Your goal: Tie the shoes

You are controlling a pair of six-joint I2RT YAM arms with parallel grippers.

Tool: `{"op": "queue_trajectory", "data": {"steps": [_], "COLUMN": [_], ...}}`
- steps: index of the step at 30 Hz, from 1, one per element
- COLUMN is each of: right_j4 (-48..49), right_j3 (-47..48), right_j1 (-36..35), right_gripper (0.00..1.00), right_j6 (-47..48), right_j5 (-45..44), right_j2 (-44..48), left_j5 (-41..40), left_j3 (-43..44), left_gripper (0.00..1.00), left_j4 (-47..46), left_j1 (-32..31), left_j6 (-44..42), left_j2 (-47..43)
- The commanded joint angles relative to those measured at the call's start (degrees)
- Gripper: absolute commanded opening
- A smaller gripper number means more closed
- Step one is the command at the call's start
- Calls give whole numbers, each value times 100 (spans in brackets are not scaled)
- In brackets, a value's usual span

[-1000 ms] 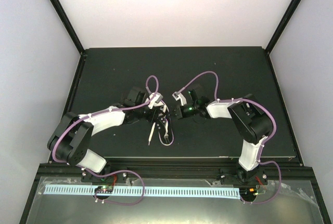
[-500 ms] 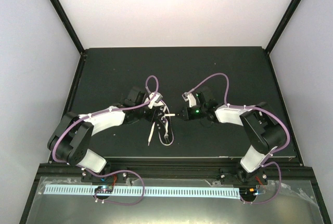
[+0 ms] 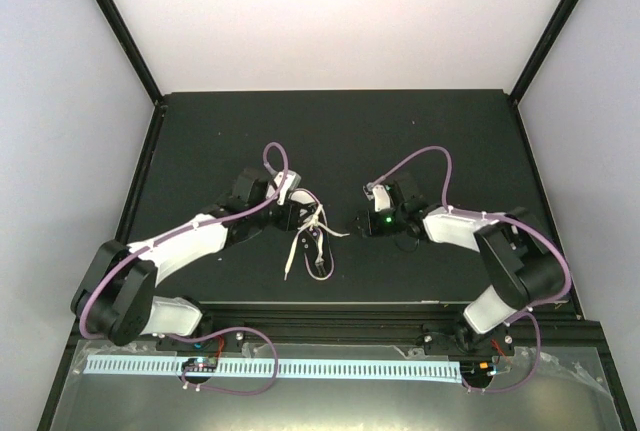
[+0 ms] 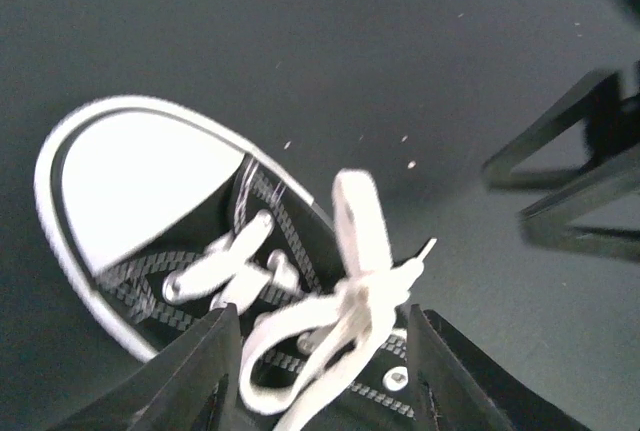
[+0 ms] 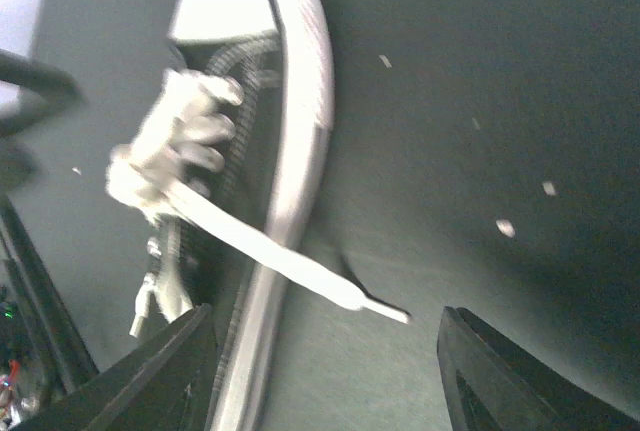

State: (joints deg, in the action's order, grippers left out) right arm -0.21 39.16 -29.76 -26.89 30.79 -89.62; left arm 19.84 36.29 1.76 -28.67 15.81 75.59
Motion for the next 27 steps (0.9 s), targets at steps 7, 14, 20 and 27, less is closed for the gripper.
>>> {"op": "queue_trajectory", "data": {"steps": [7, 14, 20, 27], "right_j4": [-101, 58, 233, 290], "right_j3": [1264, 1790, 1953, 1969], "right_j1": [-435, -711, -795, -851], "right_gripper": [75, 77, 76, 57], "right_j6": [34, -187, -337, -375], "right_j5": [103, 26, 123, 226], "right_j2": [-358, -1057, -1502, -1654], "left_j5": [-61, -85, -46, 15], "left_j3": [-592, -553, -400, -351], "left_gripper": [40, 39, 38, 28], "left_j4": [-357, -497, -532, -622], "left_j1": [151, 212, 239, 241], "left_j6": [1323, 1427, 1376, 1374], "left_j2": [202, 459, 708, 816]}}
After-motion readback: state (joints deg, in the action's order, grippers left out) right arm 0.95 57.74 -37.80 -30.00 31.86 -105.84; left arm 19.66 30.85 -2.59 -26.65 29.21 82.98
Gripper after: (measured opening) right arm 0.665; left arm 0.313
